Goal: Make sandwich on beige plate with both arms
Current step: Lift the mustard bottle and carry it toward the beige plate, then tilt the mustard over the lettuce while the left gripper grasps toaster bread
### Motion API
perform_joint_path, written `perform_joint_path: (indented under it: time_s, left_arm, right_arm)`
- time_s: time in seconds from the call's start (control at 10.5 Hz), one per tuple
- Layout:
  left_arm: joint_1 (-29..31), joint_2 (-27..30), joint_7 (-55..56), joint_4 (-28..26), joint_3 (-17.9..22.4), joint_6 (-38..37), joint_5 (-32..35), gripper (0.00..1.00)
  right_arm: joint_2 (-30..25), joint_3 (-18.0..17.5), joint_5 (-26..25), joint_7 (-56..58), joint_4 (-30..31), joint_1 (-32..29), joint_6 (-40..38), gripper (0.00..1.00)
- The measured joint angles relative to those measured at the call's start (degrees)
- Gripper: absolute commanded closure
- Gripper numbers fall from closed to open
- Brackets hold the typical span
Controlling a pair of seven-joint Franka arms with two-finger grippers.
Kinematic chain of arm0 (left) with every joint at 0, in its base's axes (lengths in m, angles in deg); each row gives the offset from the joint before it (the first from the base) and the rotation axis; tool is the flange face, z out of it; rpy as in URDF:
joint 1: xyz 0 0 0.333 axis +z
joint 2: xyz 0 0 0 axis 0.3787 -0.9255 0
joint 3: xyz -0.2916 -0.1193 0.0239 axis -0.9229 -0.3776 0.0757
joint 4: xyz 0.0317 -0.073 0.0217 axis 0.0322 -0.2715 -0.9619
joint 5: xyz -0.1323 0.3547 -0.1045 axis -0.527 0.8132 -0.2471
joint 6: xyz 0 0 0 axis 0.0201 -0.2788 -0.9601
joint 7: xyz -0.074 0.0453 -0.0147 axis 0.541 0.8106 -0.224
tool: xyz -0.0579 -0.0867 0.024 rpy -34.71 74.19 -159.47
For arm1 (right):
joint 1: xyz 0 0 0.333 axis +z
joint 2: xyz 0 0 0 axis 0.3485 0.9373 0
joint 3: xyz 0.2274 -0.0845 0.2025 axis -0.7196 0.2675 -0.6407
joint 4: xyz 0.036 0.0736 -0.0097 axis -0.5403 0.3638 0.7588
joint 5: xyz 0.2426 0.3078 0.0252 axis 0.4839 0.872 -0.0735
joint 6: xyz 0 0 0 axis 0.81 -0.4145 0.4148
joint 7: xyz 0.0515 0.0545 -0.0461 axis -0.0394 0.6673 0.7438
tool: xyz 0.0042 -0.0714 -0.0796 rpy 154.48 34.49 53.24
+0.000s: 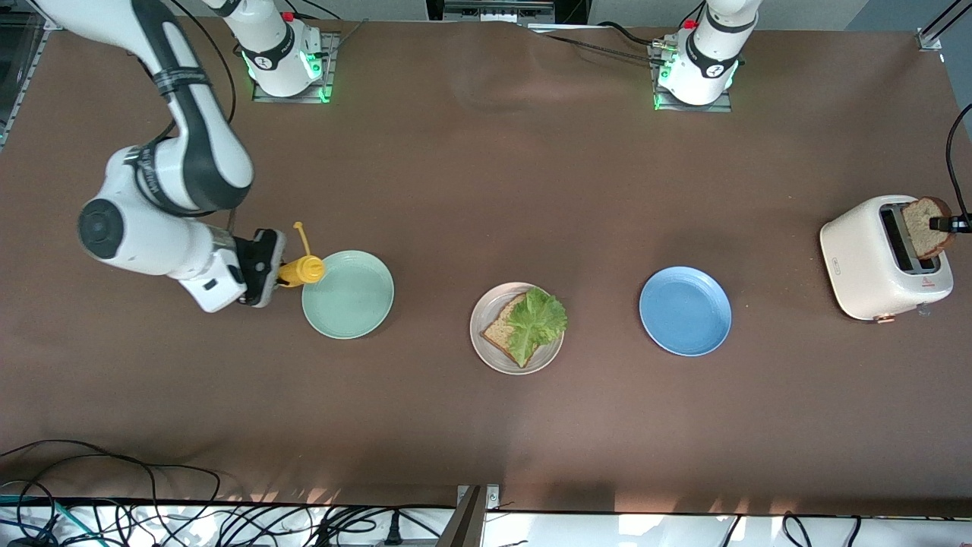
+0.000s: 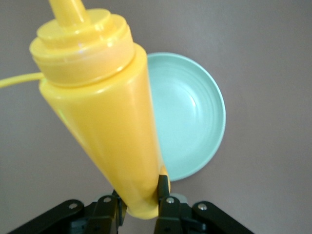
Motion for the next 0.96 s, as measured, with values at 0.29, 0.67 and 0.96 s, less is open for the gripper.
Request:
perform_joint_path:
  time_s: [0.29,0.67,0.96]
  left_arm:
    - [-0.09,0.02,0.00,0.06,-0.13,0.01,0.06,1.00]
    - [-0.17,0.07,-1.26,0.28,-0.46,0.06,0.60,1.00]
    - [-0.16,0.35,-8.65,2.74,-0.45,0.07,0.66,1.00]
  right_arm:
    - [0.40,0.18,-11.05,-16.34,-1.62,8.73,0.51,1.00]
    - [5.29,9.79,-14.65,-25.89,-7.53,24.59,-1.78,1.00]
    - [13.75,16.54,-15.17,-31.19,-19.95,33.72,-10.85,1.00]
